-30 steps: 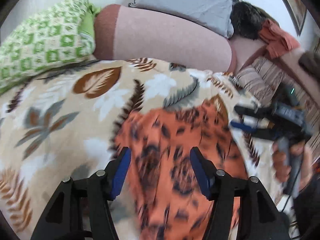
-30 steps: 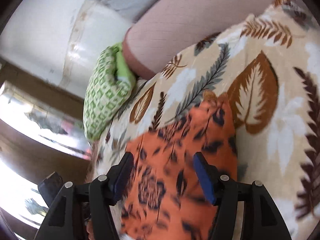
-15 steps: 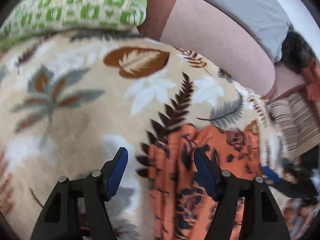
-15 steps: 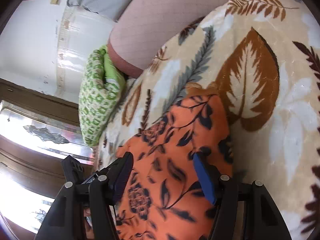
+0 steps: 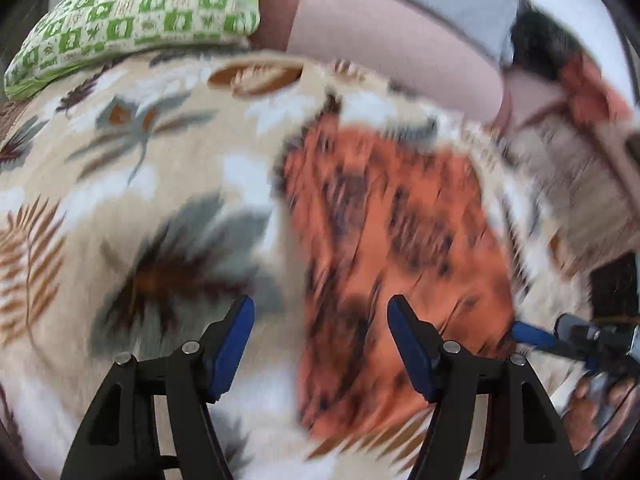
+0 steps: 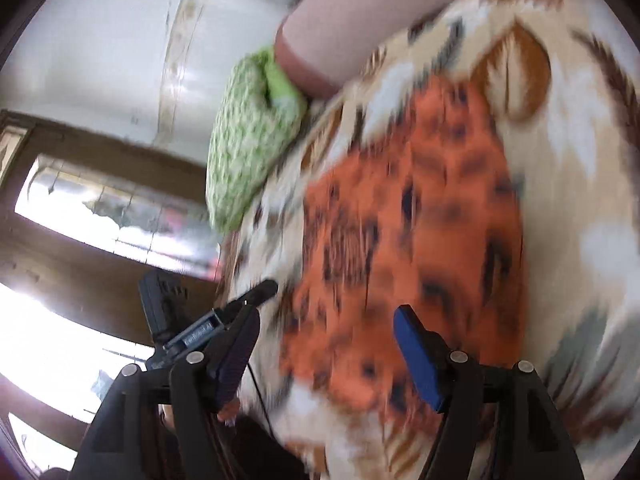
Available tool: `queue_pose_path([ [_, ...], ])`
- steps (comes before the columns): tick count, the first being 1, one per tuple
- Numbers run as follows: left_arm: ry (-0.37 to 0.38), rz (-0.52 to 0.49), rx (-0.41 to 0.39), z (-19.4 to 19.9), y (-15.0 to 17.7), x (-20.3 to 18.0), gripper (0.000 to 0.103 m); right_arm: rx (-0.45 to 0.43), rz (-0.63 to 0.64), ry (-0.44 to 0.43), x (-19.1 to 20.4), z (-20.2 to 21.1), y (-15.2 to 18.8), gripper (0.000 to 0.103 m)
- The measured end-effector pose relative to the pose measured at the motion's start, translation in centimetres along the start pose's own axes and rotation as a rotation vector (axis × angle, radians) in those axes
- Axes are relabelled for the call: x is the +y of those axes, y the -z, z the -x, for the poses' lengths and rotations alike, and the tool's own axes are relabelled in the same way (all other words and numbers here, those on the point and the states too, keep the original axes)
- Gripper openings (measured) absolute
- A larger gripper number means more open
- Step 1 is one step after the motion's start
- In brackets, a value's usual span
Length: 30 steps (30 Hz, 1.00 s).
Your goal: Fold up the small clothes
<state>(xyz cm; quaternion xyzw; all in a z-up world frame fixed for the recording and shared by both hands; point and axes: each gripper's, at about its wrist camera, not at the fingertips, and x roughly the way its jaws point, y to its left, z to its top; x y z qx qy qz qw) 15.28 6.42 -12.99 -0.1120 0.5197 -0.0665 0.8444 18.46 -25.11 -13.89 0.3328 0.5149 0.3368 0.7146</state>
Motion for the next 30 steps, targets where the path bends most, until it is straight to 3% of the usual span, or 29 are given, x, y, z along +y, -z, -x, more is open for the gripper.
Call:
queue_pose_path([
  [1,-0.044,0.014,0.027,-0.9,0.7,0.4,0.07,0.012,-0.034,0.036,-1.4,-0.4,1.2,0.073],
  [2,-0.032,0.072,0.063,-1.6,1.5,1.5,0.071,0.01,-0.077,0.051,-2.6,-0.5,1.9,0.073],
  [4,-0.005,0.147,0.049,-0.9,1.6,2.2,0.071,-0.033,-0.165,-0.001,-3.7,0.3,2.5,0.073],
  [7,-0.018,0.107,-0.011,1.1,1.9,1.4,0.071,-0.084,-0.106,-0.012,-1.9,1.9,3.1,0.073],
  [9,-0.021,0.088,0.01,0.8,2.4,1.2,0.071,-0.08,-0.084,-0.044,-1.2,1.8,3.5,0.075],
  [12,-0.026,0.147,0.053,-0.6,2.5,2.4,0.074,-0.021,-0.102,0.044,-2.7,0.0,3.9,0.076],
  [14,-0.009,0.164,0.028,0.8,2.5,2.3,0.074,-0.04,-0.173,0.008,-3.4,0.4,4.5,0.076],
  [16,-0.016,0.111,-0.025,2.2,2.4,1.6,0.074,-0.082,-0.093,-0.032,-1.5,1.9,4.9,0.076],
  [18,-0.056,0.086,-0.018,1.8,2.5,1.4,0.074,-0.1,-0.054,-0.035,-1.0,2.4,5.2,0.076],
  [21,-0.1,0.122,0.022,1.2,3.0,1.8,0.074,-0.067,-0.132,0.034,-3.6,0.6,4.6,0.077],
  [23,-0.102,0.106,-0.014,2.8,3.4,1.2,0.074,-0.096,-0.21,0.005,-4.3,1.2,5.2,0.075],
  [30,-0.184,0.085,-0.177,9.5,6.0,-1.2,0.085,-0.25,0.143,0.274,4.9,6.1,8.6,0.079],
])
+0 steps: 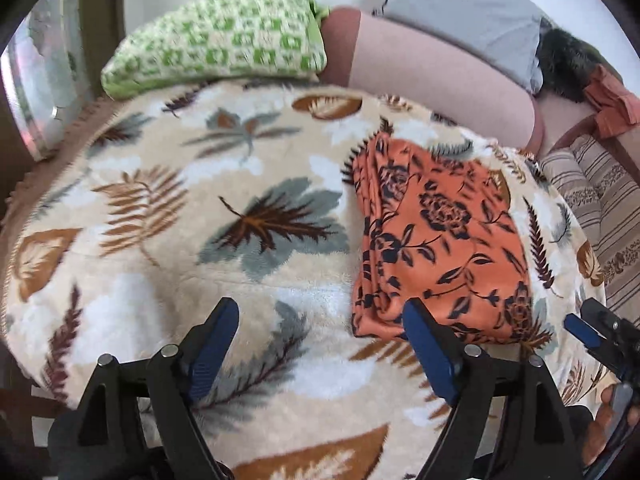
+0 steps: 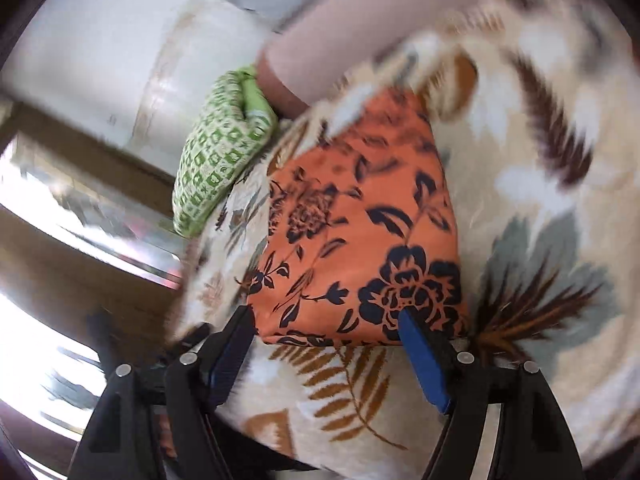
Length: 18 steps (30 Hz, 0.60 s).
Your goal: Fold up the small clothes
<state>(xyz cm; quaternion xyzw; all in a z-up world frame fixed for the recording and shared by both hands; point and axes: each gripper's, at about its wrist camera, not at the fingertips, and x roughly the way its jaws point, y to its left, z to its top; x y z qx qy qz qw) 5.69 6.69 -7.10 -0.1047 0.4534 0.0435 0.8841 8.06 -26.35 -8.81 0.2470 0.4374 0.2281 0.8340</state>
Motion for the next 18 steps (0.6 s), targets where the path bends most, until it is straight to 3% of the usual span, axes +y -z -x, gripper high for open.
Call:
queue_pose_path([
  [4,-0.018,-0.023,-0.033,2.6,1.1,-0.8,0.085,-0.095,0.104,0.137,2.3,2.6,1.7,0.086],
  [10,-0.042,-0.063,-0.093,5.5,1.9,-1.6,0.085,-0.105,0.186,0.291,4.8,2.9,3.5,0.086],
  [18,-0.056,-0.088,-0.122,7.2,2.2,-3.0,0.086,-0.119,0.279,0.373,7.1,3.4,3.7,0.086],
])
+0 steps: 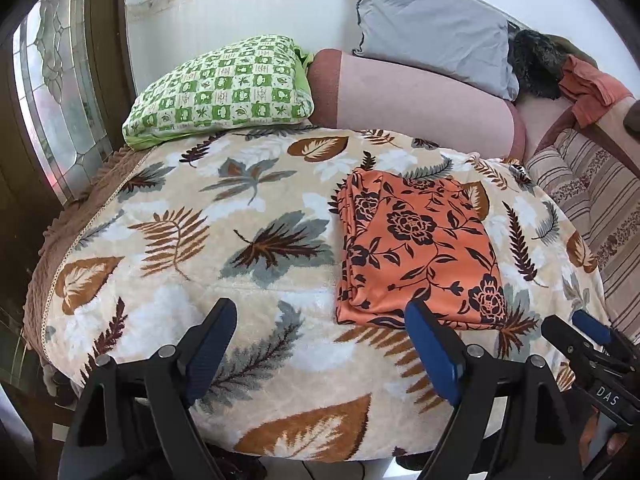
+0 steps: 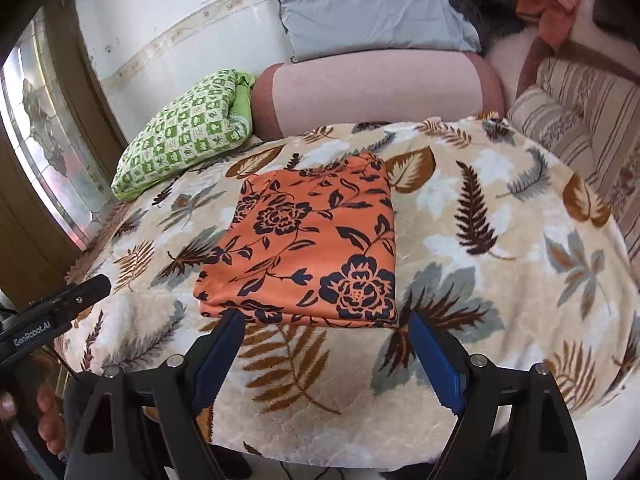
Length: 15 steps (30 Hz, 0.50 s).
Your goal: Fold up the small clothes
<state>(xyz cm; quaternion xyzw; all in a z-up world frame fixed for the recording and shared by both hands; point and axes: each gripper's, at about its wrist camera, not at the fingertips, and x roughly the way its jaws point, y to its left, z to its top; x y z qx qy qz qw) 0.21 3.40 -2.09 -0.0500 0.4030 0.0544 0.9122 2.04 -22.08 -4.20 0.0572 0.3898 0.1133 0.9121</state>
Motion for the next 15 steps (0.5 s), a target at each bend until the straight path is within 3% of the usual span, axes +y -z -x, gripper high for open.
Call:
queue_pose_path([
  [15,0.027,-0.03,0.008,0.0,-0.7,-2.7,0.086,0.035,0.062,0.071,0.5,-0.1,-0.8,0.086],
])
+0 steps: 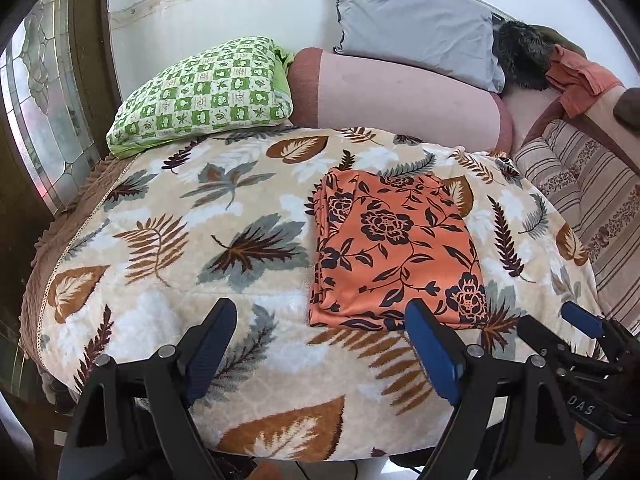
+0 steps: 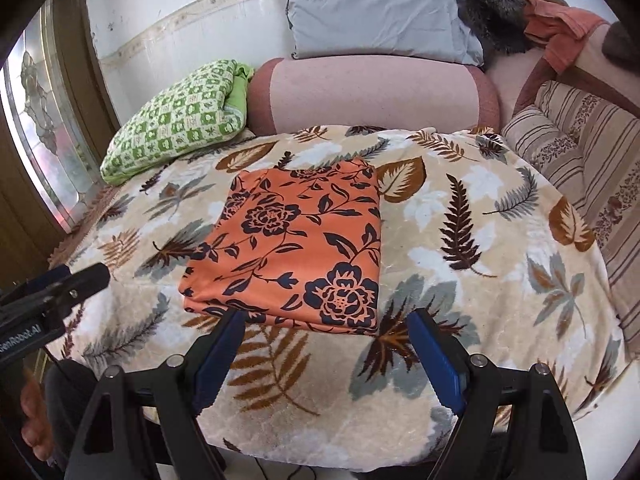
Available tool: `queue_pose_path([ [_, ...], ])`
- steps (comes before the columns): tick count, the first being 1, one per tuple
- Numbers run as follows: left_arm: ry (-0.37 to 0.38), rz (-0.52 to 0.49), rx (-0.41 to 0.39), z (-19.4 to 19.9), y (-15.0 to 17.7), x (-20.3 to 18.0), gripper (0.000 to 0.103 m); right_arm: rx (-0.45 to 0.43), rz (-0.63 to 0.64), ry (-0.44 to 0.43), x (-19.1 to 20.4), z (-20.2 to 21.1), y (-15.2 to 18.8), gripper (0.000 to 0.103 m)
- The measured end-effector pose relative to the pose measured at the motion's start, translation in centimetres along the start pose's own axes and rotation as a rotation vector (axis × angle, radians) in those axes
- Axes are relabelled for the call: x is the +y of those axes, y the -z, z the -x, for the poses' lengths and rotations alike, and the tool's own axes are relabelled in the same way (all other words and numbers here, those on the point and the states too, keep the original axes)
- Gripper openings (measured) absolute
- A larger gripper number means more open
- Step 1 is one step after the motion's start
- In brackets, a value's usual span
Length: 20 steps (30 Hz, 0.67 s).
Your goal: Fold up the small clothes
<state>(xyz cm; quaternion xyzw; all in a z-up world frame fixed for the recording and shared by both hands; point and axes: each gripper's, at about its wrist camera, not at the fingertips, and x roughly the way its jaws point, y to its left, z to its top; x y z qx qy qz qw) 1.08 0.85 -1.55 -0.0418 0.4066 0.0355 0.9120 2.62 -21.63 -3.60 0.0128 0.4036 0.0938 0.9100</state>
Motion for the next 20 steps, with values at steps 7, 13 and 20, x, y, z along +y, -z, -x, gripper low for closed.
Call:
queue_pose_path([
  [7,0.013,-0.003,-0.019,0.0,-0.6,-0.2,0.098,0.015,0.007,0.022,0.5,-0.7,-0.7,0.086],
  [13,0.04,-0.025,0.006,-0.7,-0.9,-0.9,0.099,0.022,0.0,0.011,0.4,-1.2,-1.1,0.086],
  [20,0.087,-0.025,0.001,-1.3,-1.7,-1.3,0.101,0.029,-0.005,0.018,0.2,-1.8,-1.4,0.086],
])
